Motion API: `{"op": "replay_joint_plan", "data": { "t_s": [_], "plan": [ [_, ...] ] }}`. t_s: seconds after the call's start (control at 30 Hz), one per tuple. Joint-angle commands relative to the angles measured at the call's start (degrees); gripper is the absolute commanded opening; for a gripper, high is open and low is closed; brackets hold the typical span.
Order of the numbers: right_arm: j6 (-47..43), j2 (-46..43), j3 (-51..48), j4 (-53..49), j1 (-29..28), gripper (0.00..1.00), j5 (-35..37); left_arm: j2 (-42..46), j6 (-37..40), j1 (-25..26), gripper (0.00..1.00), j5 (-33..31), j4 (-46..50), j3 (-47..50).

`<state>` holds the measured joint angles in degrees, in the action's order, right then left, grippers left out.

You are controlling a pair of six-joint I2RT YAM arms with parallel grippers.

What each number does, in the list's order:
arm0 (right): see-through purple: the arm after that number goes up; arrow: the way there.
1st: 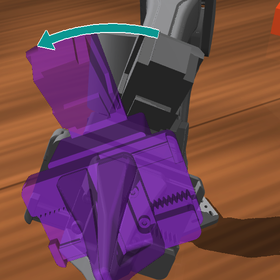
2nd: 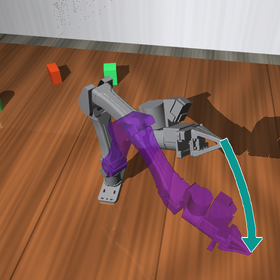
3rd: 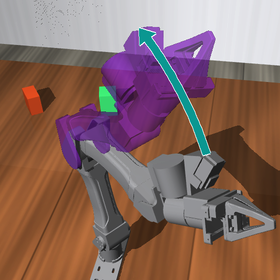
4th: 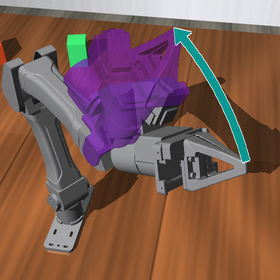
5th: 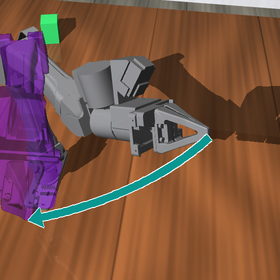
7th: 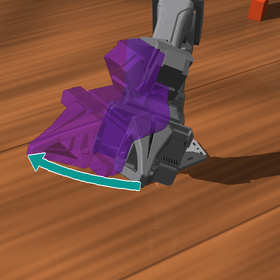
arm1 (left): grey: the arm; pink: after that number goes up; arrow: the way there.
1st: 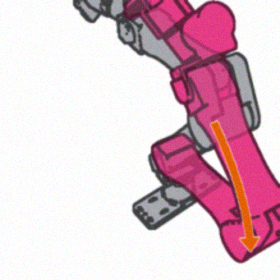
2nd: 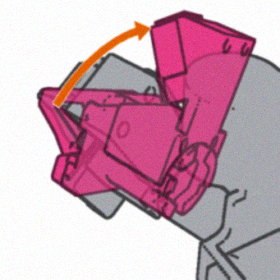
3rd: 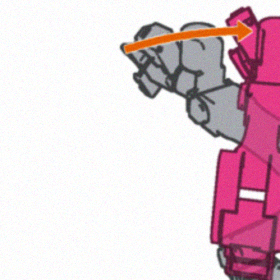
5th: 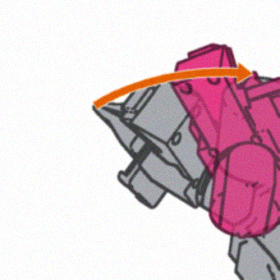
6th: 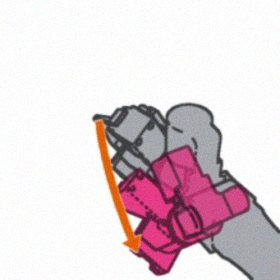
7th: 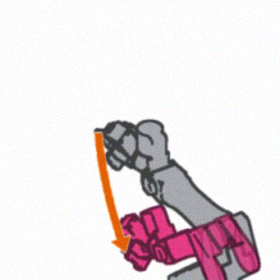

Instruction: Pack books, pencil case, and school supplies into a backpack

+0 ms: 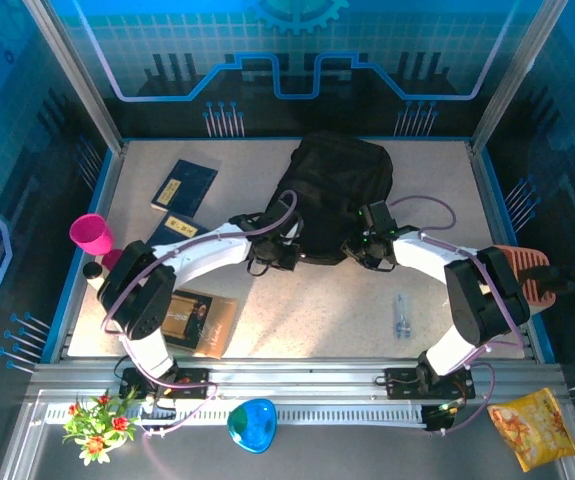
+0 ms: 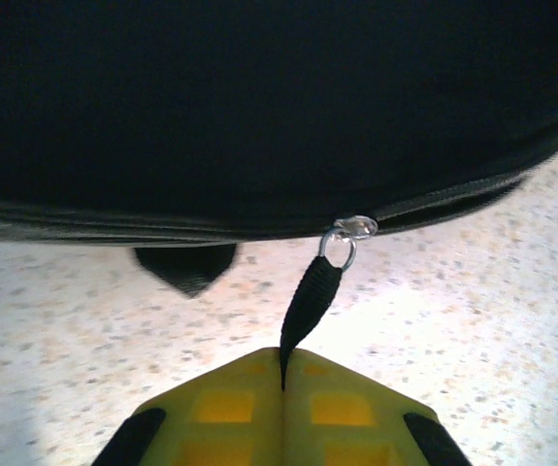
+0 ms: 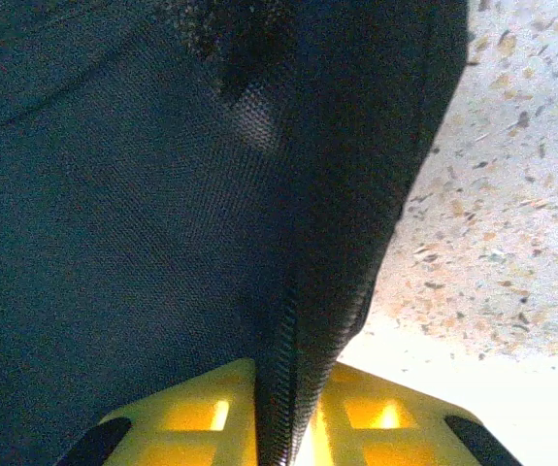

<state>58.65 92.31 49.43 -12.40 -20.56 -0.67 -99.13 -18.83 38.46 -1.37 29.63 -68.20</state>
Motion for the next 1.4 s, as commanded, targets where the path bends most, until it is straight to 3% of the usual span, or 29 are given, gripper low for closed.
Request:
{"op": "replay_joint_plan", "data": {
  "t_s": [0.0, 0.17, 0.47, 0.57, 0.7, 0.83, 1.03, 1.23, 1.37],
  "plan": [
    [-2.8, 0.6, 2.4, -2.7, 1.0, 0.18, 5.6, 2.2, 1.7, -2.6, 0.0, -4.5, 1.3, 3.0],
    [-7.2, 1.4, 4.0, -1.8, 2.3, 0.17, 5.1, 2.6, 2.7, -6.0, 0.0, -3.6, 1.0, 4.0],
    [-15.5, 7.8, 10.1, 1.7, 6.1, 0.16, -2.3, 2.8, 3.8, -3.7, 0.0, 13.1, -4.5, 5.6],
    [-13.5, 5.0, 8.2, 2.3, 6.5, 0.26, -1.9, 1.7, 2.3, -2.2, 0.0, 16.8, -6.9, 5.2],
    [-8.8, -2.3, 3.9, 0.0, 6.6, 0.54, -1.1, 0.3, 2.9, -0.1, 0.0, 17.5, -7.3, 3.2],
    [-3.0, -7.8, -1.3, -1.1, 5.1, 0.64, -3.2, -0.2, 2.8, 1.1, 0.0, 18.8, -8.2, 2.0],
    [5.5, -8.2, -3.9, -1.5, -1.0, 0.65, -2.4, -0.9, 2.2, 1.5, 0.0, 19.7, -9.2, 1.8],
    [6.3, -3.2, -0.9, 1.7, -2.6, 0.64, -3.1, -0.9, 2.7, 1.6, 0.0, 19.0, -8.2, 2.2],
    [6.8, -0.2, 0.6, 1.4, -3.1, 0.54, -2.7, -0.8, 2.9, 1.5, 0.0, 17.4, -6.2, 1.7]
  ]
}}
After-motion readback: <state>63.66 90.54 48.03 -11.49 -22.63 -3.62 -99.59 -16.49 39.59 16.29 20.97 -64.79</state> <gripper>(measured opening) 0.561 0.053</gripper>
